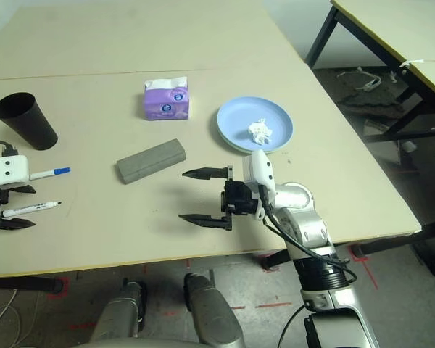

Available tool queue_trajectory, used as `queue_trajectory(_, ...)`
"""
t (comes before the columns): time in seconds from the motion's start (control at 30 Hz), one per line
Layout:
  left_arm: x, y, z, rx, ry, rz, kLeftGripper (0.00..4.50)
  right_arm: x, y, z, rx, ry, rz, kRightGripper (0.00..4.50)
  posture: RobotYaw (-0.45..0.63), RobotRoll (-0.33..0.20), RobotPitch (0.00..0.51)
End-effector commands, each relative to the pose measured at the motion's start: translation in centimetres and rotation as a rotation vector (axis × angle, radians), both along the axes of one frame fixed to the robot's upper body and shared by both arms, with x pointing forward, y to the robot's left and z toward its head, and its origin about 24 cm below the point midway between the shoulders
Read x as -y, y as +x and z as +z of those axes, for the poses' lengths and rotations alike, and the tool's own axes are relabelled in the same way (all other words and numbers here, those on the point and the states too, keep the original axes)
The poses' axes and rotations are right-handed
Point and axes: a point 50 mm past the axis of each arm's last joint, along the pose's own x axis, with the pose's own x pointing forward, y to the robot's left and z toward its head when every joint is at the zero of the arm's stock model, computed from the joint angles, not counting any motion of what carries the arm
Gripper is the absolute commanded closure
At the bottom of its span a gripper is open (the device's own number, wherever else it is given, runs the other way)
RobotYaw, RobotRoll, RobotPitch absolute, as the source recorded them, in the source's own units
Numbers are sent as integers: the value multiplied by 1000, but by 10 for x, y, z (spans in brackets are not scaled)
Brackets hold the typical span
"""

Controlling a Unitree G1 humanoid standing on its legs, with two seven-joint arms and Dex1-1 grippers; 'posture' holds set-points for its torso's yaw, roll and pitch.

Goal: Organize and tidy the items on the table.

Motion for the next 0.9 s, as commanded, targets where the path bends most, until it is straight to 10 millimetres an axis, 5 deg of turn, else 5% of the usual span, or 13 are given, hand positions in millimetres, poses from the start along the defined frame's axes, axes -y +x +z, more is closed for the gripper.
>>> queue_trajectory(0.03, -3, 1, -15, 38, 4, 27, 2207, -3, -3, 1, 8, -2, 18, 0, -165, 0, 190)
queue_trajectory(0.27, -4, 0, -14, 44, -20, 28, 4247, -2, -2, 0, 8, -7, 15, 0, -160, 0, 189)
queue_trajectory(0.43, 4, 3, 11, 62, -168, 52, 4246, -2, -2, 3, -8, 17, 3, 0, -152, 0, 191)
queue_trajectory(0.7, 24, 8, 102, 278, -689, 102, 4246, 1, 1, 6, -48, 50, -39, 0, -141, 0, 192)
queue_trajectory(0.9, 7, 11, 136, 575, -1029, 253, 4246, -1, 10, 17, -68, 164, -110, 0, -134, 0, 190)
